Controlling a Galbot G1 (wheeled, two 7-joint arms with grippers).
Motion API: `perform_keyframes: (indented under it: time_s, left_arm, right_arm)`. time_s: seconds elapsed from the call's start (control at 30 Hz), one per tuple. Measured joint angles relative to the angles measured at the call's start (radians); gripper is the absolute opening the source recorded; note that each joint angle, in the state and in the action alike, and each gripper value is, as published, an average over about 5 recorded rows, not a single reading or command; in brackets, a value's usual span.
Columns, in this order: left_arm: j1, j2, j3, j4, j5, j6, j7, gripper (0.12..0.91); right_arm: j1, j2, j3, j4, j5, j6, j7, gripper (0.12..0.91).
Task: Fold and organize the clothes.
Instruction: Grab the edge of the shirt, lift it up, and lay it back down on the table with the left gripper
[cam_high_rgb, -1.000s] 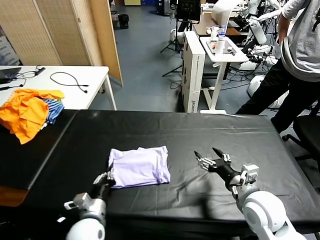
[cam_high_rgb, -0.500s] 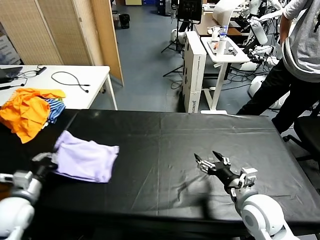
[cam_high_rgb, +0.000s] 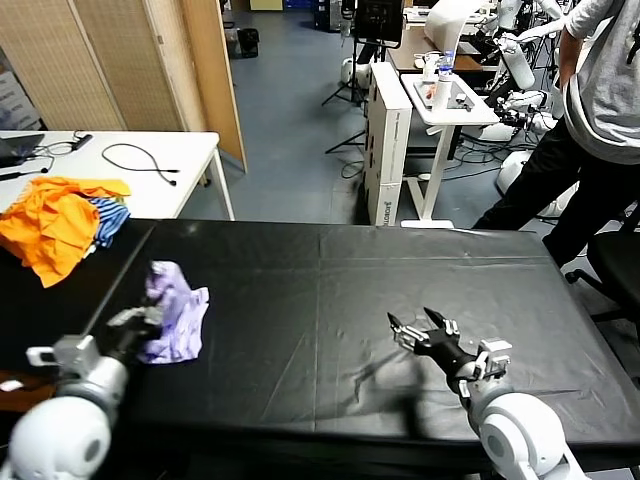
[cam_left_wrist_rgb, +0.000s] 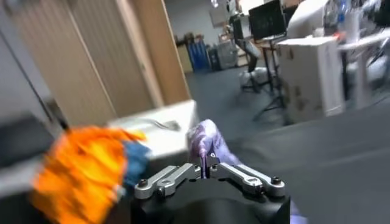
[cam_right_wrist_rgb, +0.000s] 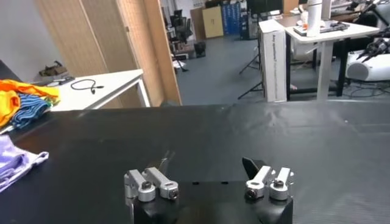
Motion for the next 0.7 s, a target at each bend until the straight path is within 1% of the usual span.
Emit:
perform_keyframes:
  time_s: [0.1,0.23,0.33,0.43,0.53,0.7]
  left_arm:
    - [-0.021,-0.105,0.092,0.006,0.003,-0.007,-0.007,0.175]
    - [-0.056,-0.234,0.211,0.036,0.038,-0.020,0.004,0.175]
    - [-0.089,-0.306,0.289,0.071,0.054,-0.031,0.014,0.175]
    - [-0.127,-0.349,0.364,0.118,0.045,-0.040,0.017,0.175]
    - [-0.168,-0.368,0.441,0.178,0.031,-0.049,0.024,0.175]
    - [-0.255,-0.389,0.579,0.310,0.062,-0.071,0.051,0.175]
  right_arm:
    - [-0.006,0.002,0.000,0.000,-0.004,0.000,-0.001,0.907]
    - [-0.011,0.012,0.001,0.004,-0.008,-0.001,-0.002,0.907]
    - [-0.014,0.021,0.001,0.010,-0.011,-0.004,-0.003,0.907]
    - [-0.023,0.029,0.002,0.018,-0.015,-0.007,-0.008,0.907]
    - [-0.038,0.033,0.003,0.029,-0.025,-0.007,-0.022,0.907]
    - [-0.079,0.024,0.017,0.058,-0.035,-0.010,-0.048,0.907]
